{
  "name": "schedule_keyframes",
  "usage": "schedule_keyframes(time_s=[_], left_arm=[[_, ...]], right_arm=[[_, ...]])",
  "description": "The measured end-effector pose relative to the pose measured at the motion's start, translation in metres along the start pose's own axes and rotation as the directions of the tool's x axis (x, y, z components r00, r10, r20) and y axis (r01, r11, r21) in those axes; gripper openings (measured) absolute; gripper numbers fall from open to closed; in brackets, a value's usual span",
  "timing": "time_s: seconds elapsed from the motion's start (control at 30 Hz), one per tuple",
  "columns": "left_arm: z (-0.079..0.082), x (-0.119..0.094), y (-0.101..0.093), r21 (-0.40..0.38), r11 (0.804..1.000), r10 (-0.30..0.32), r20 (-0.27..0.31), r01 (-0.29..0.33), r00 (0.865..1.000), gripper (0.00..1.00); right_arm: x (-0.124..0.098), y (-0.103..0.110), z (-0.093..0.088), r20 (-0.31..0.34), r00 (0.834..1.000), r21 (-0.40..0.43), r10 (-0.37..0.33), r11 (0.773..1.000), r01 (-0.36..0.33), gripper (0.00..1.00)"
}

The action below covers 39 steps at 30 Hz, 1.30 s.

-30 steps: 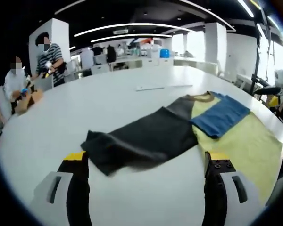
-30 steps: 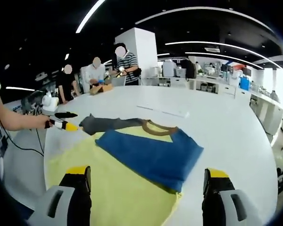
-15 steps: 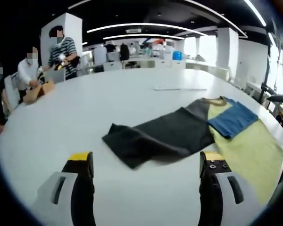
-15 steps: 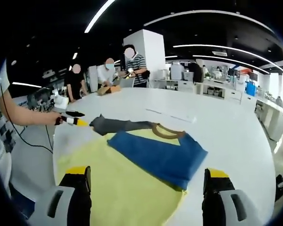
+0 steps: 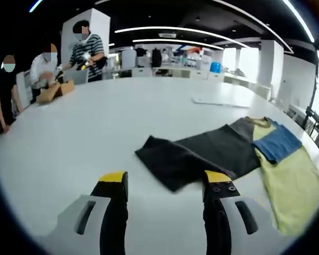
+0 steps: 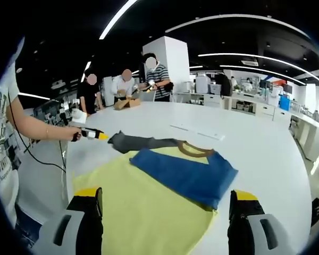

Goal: Fold the garment on the visible template until the final outline fits inside the template.

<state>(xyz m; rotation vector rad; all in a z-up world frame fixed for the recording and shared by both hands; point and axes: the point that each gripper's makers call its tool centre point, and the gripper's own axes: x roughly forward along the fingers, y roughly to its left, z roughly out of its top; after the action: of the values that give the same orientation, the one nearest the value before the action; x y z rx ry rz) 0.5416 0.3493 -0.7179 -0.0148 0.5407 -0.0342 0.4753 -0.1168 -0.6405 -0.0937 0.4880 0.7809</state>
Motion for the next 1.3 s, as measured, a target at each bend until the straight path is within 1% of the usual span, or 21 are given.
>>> schedule_keyframes(time_s=[0.07,0.13,0.23,0.33,0.4,0.47,0.6,0.73,0.8,0.83,0.87,0.93,1.0,1.2,1.3], left_arm=[[-0.005,0.003,0.003,0.001,1.000,0.014,-0.018,-0.014,1.000,0.38],[-0.008,0.005,0.003,-0.015,1.000,0.014,-0.021,-0.014,1.000,0.33],[-0.011,0.008,0.003,-0.013,1.000,0.018,-0.031,-0.018,0.999,0.25],[-0.017,0.010,-0.001,-0.029,1.000,0.006,-0.060,-0.008,0.998,0.18],[-0.022,0.011,-0.001,-0.009,1.000,0.015,-0.087,-0.016,0.996,0.13],[-0.022,0.013,-0.002,-0.024,1.000,0.011,-0.082,-0.013,0.997,0.12],[-0.021,0.015,-0.007,-0.012,1.000,0.001,-0.095,-0.003,0.995,0.08],[-0.021,0.017,-0.007,-0.073,0.997,0.004,-0.111,-0.012,0.994,0.06],[-0.022,0.017,-0.006,-0.107,0.994,0.002,-0.117,-0.014,0.993,0.05],[-0.023,0.017,-0.007,-0.155,0.988,-0.005,-0.121,-0.014,0.993,0.05],[-0.023,0.016,-0.004,-0.216,0.976,0.003,-0.125,-0.030,0.992,0.05],[-0.025,0.015,-0.001,-0.262,0.964,0.004,-0.137,-0.040,0.991,0.01],[-0.024,0.014,0.002,-0.249,0.968,0.009,-0.136,-0.043,0.991,0.00],[-0.026,0.009,0.004,-0.190,0.981,0.014,-0.164,-0.046,0.986,0.00],[-0.026,0.007,0.006,-0.178,0.983,0.023,-0.171,-0.053,0.985,0.00]], right_arm=[[0.000,0.000,-0.002,-0.001,1.000,0.006,-0.004,1.000,0.004,0.98],[-0.001,0.000,-0.003,-0.002,1.000,0.008,-0.007,1.000,0.007,0.98],[-0.001,0.003,-0.005,-0.004,1.000,0.009,-0.003,1.000,0.003,0.98],[-0.002,0.006,-0.006,-0.010,1.000,0.004,0.004,1.000,-0.004,0.99],[-0.002,0.006,-0.007,-0.014,1.000,0.005,0.001,1.000,-0.001,0.98],[-0.002,0.005,-0.007,-0.013,1.000,0.006,-0.001,1.000,0.001,0.98],[-0.002,0.004,-0.008,-0.017,1.000,0.007,-0.006,1.000,0.006,0.98],[-0.002,0.003,-0.011,-0.026,1.000,0.005,-0.009,1.000,0.009,0.98],[-0.002,0.004,-0.011,-0.025,1.000,0.006,-0.007,1.000,0.007,0.98],[-0.002,0.003,-0.011,-0.025,1.000,0.005,-0.008,1.000,0.008,0.98],[-0.002,0.003,-0.011,-0.026,1.000,0.005,-0.010,1.000,0.010,0.98],[-0.002,0.002,-0.012,-0.031,0.999,0.004,-0.016,1.000,0.016,0.98],[-0.002,0.000,-0.015,-0.051,0.998,-0.022,-0.027,0.999,0.026,0.97],[-0.002,0.002,-0.013,-0.044,0.999,-0.017,-0.022,1.000,0.021,0.98],[-0.001,0.002,-0.012,-0.043,0.999,-0.018,-0.021,1.000,0.020,0.98]])
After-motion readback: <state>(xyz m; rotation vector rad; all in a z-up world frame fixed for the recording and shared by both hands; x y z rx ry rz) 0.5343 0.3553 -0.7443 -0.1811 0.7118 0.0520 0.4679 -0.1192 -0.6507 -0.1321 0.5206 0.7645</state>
